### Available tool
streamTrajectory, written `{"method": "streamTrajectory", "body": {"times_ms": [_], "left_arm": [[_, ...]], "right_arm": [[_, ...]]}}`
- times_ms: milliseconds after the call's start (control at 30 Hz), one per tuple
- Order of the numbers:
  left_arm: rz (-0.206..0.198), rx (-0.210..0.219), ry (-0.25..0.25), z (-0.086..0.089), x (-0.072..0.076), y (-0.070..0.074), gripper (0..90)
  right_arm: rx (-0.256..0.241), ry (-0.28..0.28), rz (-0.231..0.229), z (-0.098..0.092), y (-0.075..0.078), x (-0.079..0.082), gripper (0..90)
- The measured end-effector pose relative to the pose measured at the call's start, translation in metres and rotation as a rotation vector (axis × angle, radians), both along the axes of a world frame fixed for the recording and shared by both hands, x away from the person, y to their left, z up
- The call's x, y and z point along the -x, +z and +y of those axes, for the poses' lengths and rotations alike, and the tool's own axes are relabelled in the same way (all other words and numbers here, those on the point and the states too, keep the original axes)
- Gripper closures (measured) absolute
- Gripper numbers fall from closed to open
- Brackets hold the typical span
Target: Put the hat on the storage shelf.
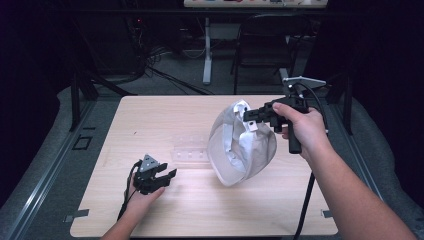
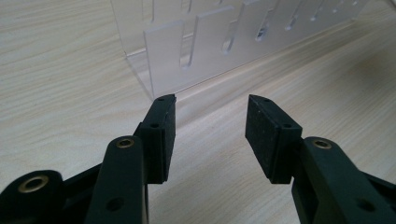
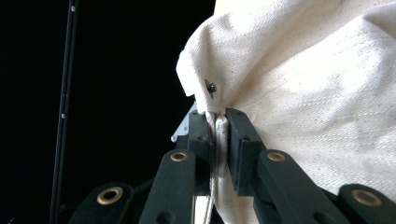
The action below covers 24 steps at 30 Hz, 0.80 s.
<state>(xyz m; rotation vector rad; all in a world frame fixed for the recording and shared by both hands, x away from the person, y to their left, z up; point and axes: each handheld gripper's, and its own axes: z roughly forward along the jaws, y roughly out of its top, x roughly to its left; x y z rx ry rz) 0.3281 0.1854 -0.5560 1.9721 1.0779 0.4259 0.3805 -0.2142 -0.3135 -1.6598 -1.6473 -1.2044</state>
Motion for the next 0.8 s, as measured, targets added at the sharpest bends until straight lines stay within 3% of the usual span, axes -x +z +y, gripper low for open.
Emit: {"method": "streamTrajectory", "body": {"times_ms": [533,600,800], "left_arm": [[0.013,0.0,-0.025,-0.001,0.001,0.001,50.4],[-0.001,0.015,-0.021,-0.003,0.001,0.001,50.1],[-0.016,0.003,-0.041,-0.009,0.003,0.005,49.1]], "right_arm": [[-0.023,-0.053,-0.023,0.016,0.005,-0.025,81.3],[-0.022,-0.052,-0.026,0.018,0.006,-0.028,81.3],[-0.023,-0.073,-0.031,0.025,0.007,-0.036,81.3]]}}
